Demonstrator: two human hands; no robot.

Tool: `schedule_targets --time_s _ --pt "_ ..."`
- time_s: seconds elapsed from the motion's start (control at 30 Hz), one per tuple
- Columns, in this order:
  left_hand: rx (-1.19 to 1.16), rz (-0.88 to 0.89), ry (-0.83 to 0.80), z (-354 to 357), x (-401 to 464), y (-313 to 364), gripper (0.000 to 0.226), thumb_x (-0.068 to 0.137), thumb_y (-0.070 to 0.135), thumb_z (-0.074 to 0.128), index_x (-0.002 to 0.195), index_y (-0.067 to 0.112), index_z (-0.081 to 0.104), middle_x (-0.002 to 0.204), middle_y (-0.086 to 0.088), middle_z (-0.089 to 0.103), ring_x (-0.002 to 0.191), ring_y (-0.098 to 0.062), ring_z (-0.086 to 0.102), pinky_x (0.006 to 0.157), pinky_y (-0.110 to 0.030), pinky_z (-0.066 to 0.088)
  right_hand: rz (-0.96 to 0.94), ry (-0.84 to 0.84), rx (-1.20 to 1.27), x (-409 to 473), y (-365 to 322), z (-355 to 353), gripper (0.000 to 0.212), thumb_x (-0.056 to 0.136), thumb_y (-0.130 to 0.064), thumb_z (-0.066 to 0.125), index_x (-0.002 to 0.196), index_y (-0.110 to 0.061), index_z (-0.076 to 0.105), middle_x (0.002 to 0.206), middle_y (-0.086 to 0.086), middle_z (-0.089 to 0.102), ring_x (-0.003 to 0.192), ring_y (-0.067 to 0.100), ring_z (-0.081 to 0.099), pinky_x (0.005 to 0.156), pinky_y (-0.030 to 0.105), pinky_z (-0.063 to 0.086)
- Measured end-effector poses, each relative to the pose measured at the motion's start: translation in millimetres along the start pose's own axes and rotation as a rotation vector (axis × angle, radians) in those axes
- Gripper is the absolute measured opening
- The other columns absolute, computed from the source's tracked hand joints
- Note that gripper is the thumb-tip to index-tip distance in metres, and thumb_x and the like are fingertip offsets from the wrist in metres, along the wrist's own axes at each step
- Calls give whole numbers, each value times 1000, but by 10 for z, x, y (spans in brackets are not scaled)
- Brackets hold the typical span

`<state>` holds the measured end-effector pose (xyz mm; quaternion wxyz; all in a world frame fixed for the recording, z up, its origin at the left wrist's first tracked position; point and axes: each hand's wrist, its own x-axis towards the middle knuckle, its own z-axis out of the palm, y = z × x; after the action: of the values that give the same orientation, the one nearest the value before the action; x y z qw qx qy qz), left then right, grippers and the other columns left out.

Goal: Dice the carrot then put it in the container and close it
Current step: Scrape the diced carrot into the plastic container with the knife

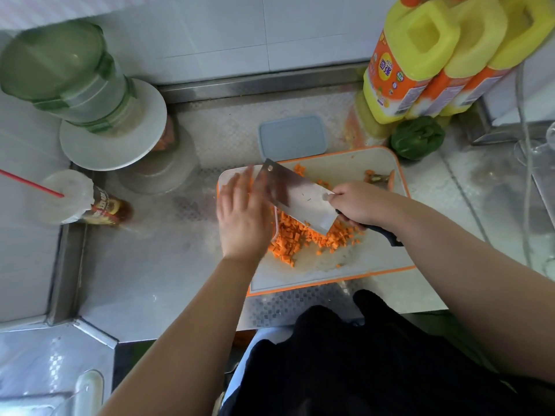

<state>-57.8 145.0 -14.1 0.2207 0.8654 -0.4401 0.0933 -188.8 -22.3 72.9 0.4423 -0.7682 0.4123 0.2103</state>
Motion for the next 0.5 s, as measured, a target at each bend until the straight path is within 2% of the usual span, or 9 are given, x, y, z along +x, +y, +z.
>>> schedule_targets --time_s 0.07,0.13,0.23,0.37,0.43,0.5 --pt "-24 269 -110 -41 -159 211 50 103 38 30 145 17 48 152 -7 41 138 -34 36 116 -49 26 -9 22 -7 3 -46 40 36 102 -28 35 75 -9 48 66 18 57 46 23 50 48 25 38" --pt "16 401 -231 -34 -313 319 60 103 52 20 150 18 36 158 -1 29 144 -32 27 119 -48 16 -21 29 19 26 -70 72 36 102 -30 34 78 -9 50 66 17 57 45 23 50 44 24 38" --pt "86 286 -278 11 -410 215 66 102 57 14 152 16 27 161 2 22 146 -32 24 119 -49 15 -37 29 69 38 -52 90 36 101 -33 33 79 -9 48 69 17 55 52 25 49 52 32 40" --pt "142 51 -351 -8 -308 -10 69 102 53 7 149 14 40 161 2 25 148 -30 20 120 -49 10 -76 46 78 -34 1 47 33 101 -26 34 77 -9 48 69 16 54 55 26 50 52 34 40" --pt "125 -50 -360 -17 -238 -73 67 100 50 13 146 13 45 160 0 28 149 -29 18 120 -47 5 -90 60 50 -82 68 16 33 101 -26 36 76 -8 48 68 16 54 55 26 50 54 35 41" --pt "111 -156 -310 -30 -178 -120 59 99 45 22 136 14 56 155 -5 38 144 -32 28 118 -45 10 -92 96 31 -117 191 -21 34 102 -28 36 75 -9 45 69 15 54 54 25 49 56 36 41"
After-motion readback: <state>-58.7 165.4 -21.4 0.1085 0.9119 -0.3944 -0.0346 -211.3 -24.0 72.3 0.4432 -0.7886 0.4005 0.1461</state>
